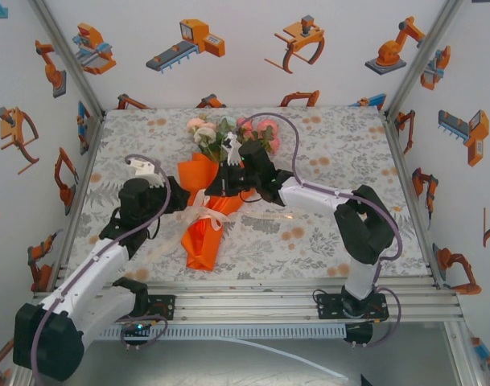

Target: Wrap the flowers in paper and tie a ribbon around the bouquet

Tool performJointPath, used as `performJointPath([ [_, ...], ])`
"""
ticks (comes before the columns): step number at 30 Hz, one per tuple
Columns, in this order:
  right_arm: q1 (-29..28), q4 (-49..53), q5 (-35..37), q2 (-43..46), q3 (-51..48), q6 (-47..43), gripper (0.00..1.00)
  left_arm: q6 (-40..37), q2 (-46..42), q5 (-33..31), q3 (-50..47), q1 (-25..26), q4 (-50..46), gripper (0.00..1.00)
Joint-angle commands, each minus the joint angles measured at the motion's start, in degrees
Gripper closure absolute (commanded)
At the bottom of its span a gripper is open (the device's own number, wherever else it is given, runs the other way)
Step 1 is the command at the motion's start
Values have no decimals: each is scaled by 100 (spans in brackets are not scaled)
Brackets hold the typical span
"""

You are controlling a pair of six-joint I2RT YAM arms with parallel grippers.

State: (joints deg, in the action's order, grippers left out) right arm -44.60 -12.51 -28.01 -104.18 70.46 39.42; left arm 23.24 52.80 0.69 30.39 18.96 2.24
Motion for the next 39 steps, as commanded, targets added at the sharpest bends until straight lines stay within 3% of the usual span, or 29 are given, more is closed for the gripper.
performJointPath([
  [1, 4, -56, -159, 192, 8, -57, 100, 646, 508, 300, 204, -512, -1110, 48],
  [4, 5, -54, -213, 168, 53, -57, 100, 353, 993, 1531, 133, -806, -632, 52],
  [6, 4, -8, -238, 157, 82, -83, 100, 111, 1263, 2030, 172, -806, -342, 50],
  [15, 4, 65, -278, 206, 68, -120, 100, 210, 2631, 2761, 538, -872, 229, 43],
  [17, 9, 99, -275, 213, 82, -124, 100, 354, 2716, 2788, 499, -877, 406, 47],
  [22, 10, 160, -173, 218, 91, -149, 100, 471, 2500, 2628, 411, -916, 351, 73],
  [24, 7, 267, -89, 225, 117, -195, 100, 479, 2329, 2501, 402, -924, 143, 79],
  [33, 11, 699, 315, 236, 153, -334, 100, 730, 1311, 1574, 418, -938, -1152, 79],
  [39, 5, 811, 504, 213, 230, -312, 100, 868, 922, 1489, 562, -956, -1824, 81],
])
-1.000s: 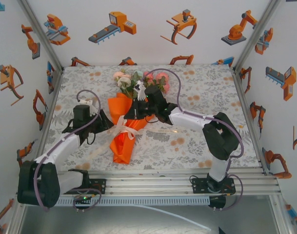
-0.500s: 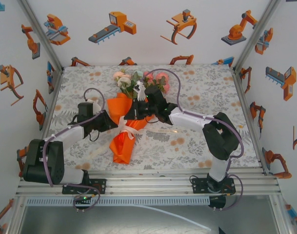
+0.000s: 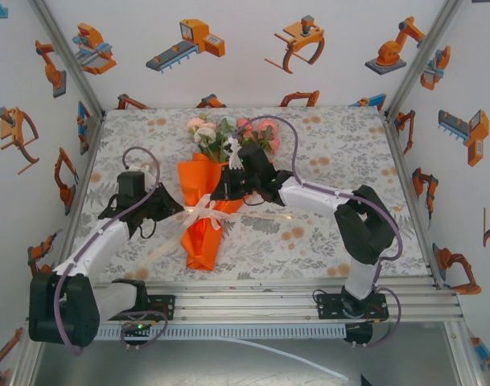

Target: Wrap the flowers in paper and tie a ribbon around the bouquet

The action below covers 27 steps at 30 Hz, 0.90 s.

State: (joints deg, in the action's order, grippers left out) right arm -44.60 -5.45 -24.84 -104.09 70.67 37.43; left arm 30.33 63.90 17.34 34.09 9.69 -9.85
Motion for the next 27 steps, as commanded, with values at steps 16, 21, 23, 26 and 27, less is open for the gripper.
performJointPath([
  [16, -31, 100, 494, -532, 1082, 519, 100, 2604, -468, 1641, 934, 532, -1415, 100],
  [21, -49, 167, 478, -672, 1228, 546, 100, 2590, -14, 1439, 1111, 906, -1180, 100],
  [23, -66, 196, 445, -716, 1266, 555, 100, 2523, 290, 1396, 1148, 938, -1108, 100],
  [26, -73, 219, 454, -709, 1271, 580, 100, 2491, 707, 1426, 1179, 949, -855, 100],
  [27, -73, 223, 457, -713, 1273, 598, 100, 2430, 834, 1417, 1216, 957, -799, 100],
])
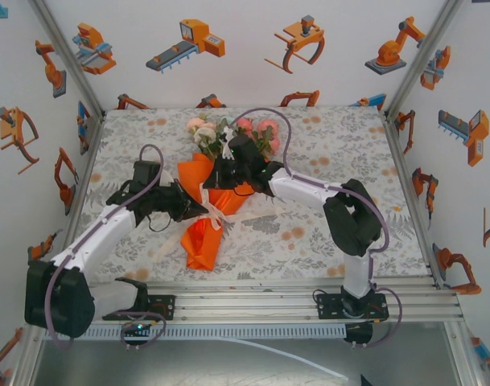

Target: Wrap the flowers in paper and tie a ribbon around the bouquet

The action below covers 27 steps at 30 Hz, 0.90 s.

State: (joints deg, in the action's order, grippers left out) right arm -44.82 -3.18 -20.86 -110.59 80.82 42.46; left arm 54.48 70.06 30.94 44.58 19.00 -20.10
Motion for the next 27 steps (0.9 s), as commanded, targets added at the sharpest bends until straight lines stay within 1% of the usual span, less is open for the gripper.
performJointPath([
  [1, -51, 10, 49, -64, 276, 96, 100, -79, 330, -29, 204, 29, 209, 100],
  [4, -53, 83, -3, -50, 316, 99, 99, -291, 585, -409, 269, 41, 172, 100],
  [5, -53, 125, 2, -37, 320, 86, 94, -318, 664, -444, 278, 38, 223, 100],
  [7, -51, 282, 62, 39, 332, 27, 80, -344, 872, -396, 325, 33, 409, 100],
  [8, -52, 370, 94, 90, 325, -26, 76, -326, 951, -440, 347, 27, 442, 100],
  [12, -53, 817, 355, 450, 158, -343, 65, -257, 1148, -622, 368, 16, 537, 100],
  [16, -53, 1040, 614, 930, -276, -508, 55, -197, 1256, -684, 332, -17, 680, 100],
  [18, -85, 1086, 757, 1161, -545, -543, 54, -189, 1320, -729, 337, -43, 684, 100],
  [19, -137, 1103, 832, 1252, -642, -579, 55, -173, 1333, -734, 334, -52, 676, 100],
  [21, -358, 1118, 993, 1405, -823, -737, 63, -164, 1362, -709, 310, -76, 728, 100],
  [23, -601, 1268, 1126, 1377, -812, -824, 65, -164, 1371, -680, 300, -99, 739, 100],
  [25, -773, 1459, 1320, 1273, -745, -845, 63, -172, 1352, -690, 297, -133, 720, 100],
  [27, -912, 1572, 1644, 1090, -699, -1017, 58, -185, 1316, -699, 280, -169, 707, 100],
])
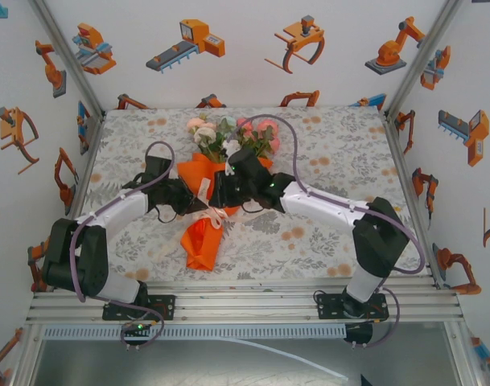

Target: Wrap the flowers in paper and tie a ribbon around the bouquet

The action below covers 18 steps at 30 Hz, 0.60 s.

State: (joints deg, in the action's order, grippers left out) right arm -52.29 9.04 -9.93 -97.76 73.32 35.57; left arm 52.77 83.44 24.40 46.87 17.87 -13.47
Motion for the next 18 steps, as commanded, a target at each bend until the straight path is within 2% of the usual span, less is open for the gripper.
performJointPath([
  [1, -204, 475, 705, -303, 142, -446, 56, -16, -38, -42, 50, -77, 32, 100],
  [8, -237, 746, 800, -948, 745, -879, 52, -53, -47, 12, 59, -135, -12, 100],
  [13, -229, 757, 777, -1113, 850, -947, 64, -44, -87, 23, 35, -170, 3, 100],
  [18, -229, 801, 418, -1274, 937, -987, 61, -46, -159, 2, -3, -226, -18, 100],
])
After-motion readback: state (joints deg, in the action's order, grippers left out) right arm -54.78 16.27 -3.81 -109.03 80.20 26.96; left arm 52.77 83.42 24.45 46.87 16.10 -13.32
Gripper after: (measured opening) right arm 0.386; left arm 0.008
